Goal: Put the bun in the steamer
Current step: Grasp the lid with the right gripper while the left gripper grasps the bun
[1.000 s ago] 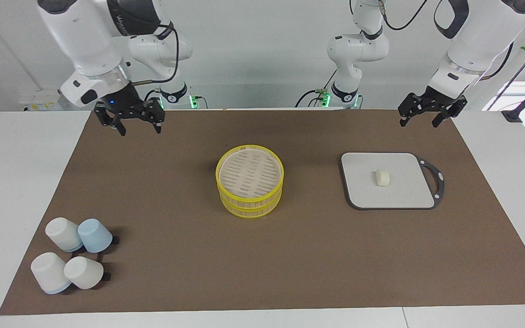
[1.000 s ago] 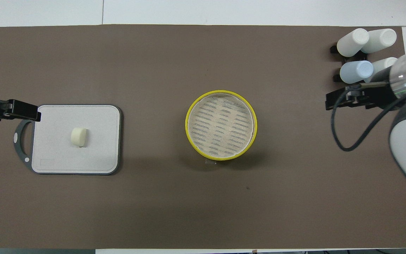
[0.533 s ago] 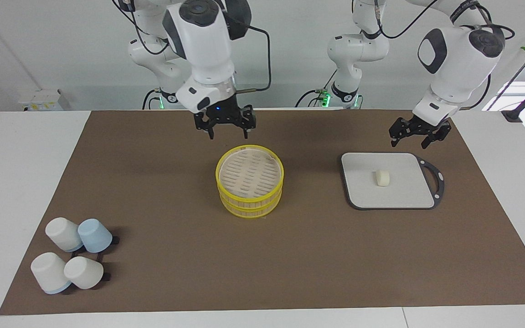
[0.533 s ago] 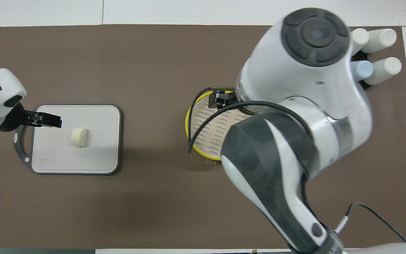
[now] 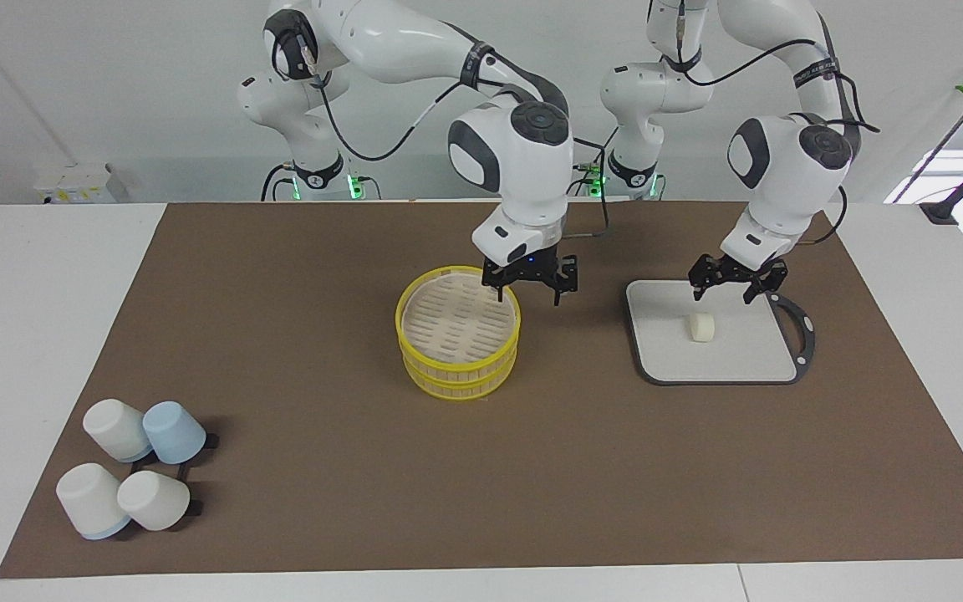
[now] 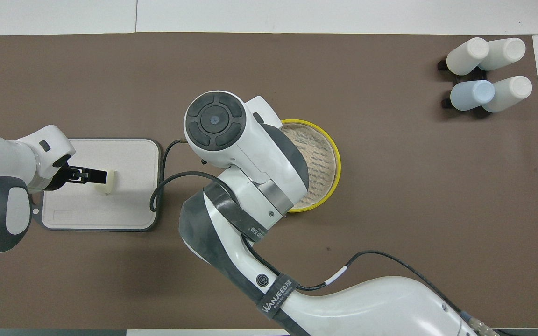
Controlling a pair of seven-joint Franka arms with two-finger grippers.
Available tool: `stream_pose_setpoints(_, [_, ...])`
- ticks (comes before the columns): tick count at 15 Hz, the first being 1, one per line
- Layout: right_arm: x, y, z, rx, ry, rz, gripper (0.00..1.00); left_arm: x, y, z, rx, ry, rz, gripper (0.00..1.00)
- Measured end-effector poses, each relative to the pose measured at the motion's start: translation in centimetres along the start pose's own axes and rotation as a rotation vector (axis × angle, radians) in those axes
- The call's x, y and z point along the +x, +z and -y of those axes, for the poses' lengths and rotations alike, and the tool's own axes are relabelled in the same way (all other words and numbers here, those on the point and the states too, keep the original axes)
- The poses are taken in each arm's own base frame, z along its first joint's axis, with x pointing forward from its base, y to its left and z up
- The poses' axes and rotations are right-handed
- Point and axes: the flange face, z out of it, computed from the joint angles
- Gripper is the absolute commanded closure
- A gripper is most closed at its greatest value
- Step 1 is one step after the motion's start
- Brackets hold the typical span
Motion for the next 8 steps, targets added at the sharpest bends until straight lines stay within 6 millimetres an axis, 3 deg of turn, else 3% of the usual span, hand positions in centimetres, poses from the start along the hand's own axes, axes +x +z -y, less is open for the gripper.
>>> stream_pose_setpoints(5, [0.7,2.8,-1.4,-0.015,-0.067,-0.002,0.00,-0.2,5.4,0.1,0.009,-0.001,-0.034,0.00])
stream_pose_setpoints(8, [-0.1,4.6,-2.0,0.000,-0.102,-0.016,0.00,-0.1,6.6,0.2,0.009,-0.001,-0.027,0.00])
